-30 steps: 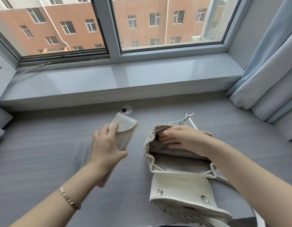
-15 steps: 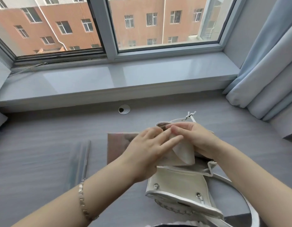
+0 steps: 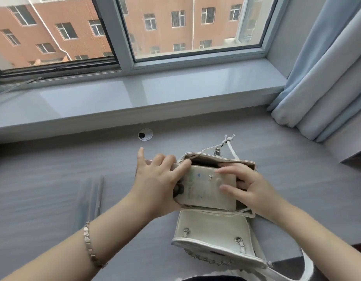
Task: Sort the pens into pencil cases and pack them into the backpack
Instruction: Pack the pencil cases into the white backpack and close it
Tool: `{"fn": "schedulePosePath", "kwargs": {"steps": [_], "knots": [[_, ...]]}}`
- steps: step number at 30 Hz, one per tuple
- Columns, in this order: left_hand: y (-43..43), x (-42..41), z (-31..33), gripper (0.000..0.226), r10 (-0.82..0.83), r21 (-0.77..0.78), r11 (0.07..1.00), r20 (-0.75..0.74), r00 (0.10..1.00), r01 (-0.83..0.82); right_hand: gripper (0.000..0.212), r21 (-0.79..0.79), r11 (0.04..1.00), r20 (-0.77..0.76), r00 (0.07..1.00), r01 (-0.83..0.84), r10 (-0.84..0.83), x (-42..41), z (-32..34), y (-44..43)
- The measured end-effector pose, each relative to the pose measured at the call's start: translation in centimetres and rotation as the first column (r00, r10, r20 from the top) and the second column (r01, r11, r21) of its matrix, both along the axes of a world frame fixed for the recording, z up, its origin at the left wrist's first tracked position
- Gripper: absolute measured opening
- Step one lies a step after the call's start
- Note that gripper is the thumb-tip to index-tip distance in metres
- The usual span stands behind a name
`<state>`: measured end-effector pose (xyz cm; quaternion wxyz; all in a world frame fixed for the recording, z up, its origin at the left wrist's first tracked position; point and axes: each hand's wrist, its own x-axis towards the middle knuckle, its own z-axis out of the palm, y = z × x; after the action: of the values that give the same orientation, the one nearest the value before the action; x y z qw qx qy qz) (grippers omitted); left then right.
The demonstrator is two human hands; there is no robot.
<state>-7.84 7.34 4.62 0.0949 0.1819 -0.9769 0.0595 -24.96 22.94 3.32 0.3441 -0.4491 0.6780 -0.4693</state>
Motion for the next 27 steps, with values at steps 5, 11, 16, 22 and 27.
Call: {"fn": "schedulePosePath", "kwargs": {"steps": [5,11,16,22,27], "knots": [[0.2,-0.4,-0.4,0.08,-0.027,-0.056,0.998,-0.031,0.999,0.025,0.017,-0.145,0.984,-0.143,0.982,0.106,-0.127,0.5,-0.8,0.5],[0.6,-0.4,0.0,0.075,-0.07,-0.111,0.992,-0.087,0.994,0.06,0.012,-0.287,0.945,-0.168,0.963,0.158,-0.212,1.2,-1.2,0.1],[0.7,-0.3,0.5,0.071,-0.135,-0.237,0.966,-0.146,0.98,0.098,0.017,-0.315,0.929,-0.128,0.962,0.192,-0.242,1.3,-1.0,-0.2],[1.5,-0.3,0.7,0.052,-0.19,-0.333,0.936,-0.206,0.96,0.114,0.036,-0.135,0.975,-0.113,0.975,0.178,-0.194,1.4,0.1,0.1],[2.0,-1.3,0.9,0.045,-0.228,-0.347,0.926,-0.208,0.951,0.146,0.049,0.049,0.998,-0.405,0.912,-0.051,0.066,-0.4,1.7,-0.5]]}}
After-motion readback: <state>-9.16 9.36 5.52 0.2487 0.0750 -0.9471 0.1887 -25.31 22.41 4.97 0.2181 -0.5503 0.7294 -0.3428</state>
